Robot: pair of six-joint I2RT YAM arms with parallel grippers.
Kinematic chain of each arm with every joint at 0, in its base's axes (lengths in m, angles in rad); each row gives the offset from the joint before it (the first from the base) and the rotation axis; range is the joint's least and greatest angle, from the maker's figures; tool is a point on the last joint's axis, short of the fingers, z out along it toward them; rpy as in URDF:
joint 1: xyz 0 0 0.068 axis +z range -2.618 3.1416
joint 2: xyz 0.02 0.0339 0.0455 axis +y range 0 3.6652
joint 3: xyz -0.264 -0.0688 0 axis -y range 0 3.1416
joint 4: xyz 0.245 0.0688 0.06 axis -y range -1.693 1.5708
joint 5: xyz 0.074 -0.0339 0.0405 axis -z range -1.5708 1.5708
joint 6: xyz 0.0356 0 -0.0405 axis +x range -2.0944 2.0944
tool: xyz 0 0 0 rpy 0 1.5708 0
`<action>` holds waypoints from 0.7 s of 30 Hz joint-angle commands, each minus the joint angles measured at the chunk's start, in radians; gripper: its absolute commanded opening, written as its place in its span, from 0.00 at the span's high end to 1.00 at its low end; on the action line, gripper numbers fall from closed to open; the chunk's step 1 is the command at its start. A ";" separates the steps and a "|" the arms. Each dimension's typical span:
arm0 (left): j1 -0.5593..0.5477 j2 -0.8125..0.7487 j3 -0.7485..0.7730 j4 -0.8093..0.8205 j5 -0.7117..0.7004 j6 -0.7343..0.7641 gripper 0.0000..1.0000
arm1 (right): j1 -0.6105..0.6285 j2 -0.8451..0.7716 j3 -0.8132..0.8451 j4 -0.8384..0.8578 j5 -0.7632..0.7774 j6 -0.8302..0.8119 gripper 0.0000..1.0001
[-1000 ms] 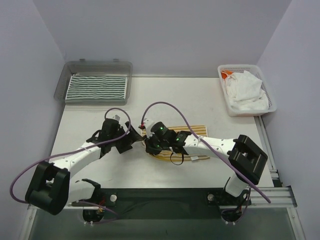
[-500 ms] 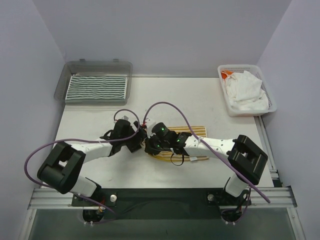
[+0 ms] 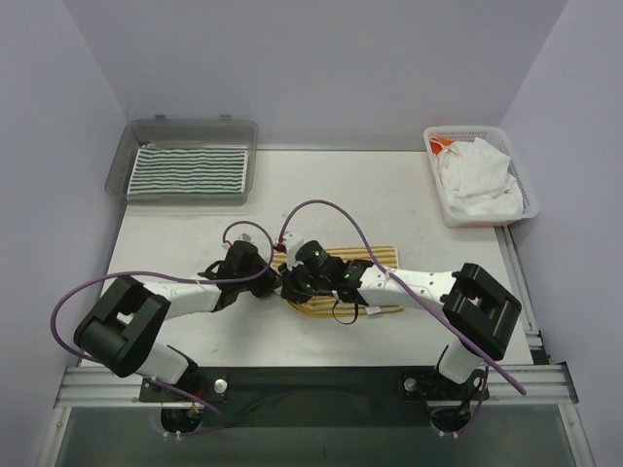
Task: Fold and stack the towels
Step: Neatly place the folded towel into the bin
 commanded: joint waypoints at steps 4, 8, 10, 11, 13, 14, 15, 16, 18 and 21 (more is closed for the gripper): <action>0.001 -0.039 0.056 0.000 -0.057 0.171 1.00 | -0.006 -0.043 -0.006 0.007 0.030 0.013 0.68; 0.010 -0.047 0.120 -0.072 -0.072 0.301 1.00 | -0.006 -0.147 -0.044 -0.048 0.114 0.007 0.31; 0.021 -0.042 0.178 -0.109 -0.069 0.355 1.00 | -0.005 -0.190 -0.070 -0.114 0.186 0.004 0.25; 0.038 -0.038 0.207 -0.148 -0.065 0.409 1.00 | -0.006 -0.232 -0.081 -0.140 0.197 0.013 0.24; 0.055 -0.016 0.286 -0.185 -0.042 0.459 1.00 | -0.006 -0.275 -0.115 -0.196 0.262 0.057 0.23; 0.067 -0.007 0.312 -0.195 -0.037 0.482 1.00 | -0.008 -0.296 -0.142 -0.208 0.279 0.082 0.23; 0.091 0.008 0.362 -0.248 -0.027 0.519 1.00 | -0.006 -0.334 -0.153 -0.260 0.301 0.112 0.23; 0.105 0.016 0.385 -0.264 -0.022 0.535 1.00 | -0.006 -0.348 -0.156 -0.280 0.337 0.135 0.23; 0.151 0.040 0.431 -0.288 0.010 0.576 1.00 | -0.005 -0.390 -0.159 -0.324 0.368 0.175 0.23; 0.196 0.091 0.545 -0.334 0.064 0.621 1.00 | -0.006 -0.427 -0.156 -0.343 0.398 0.178 0.23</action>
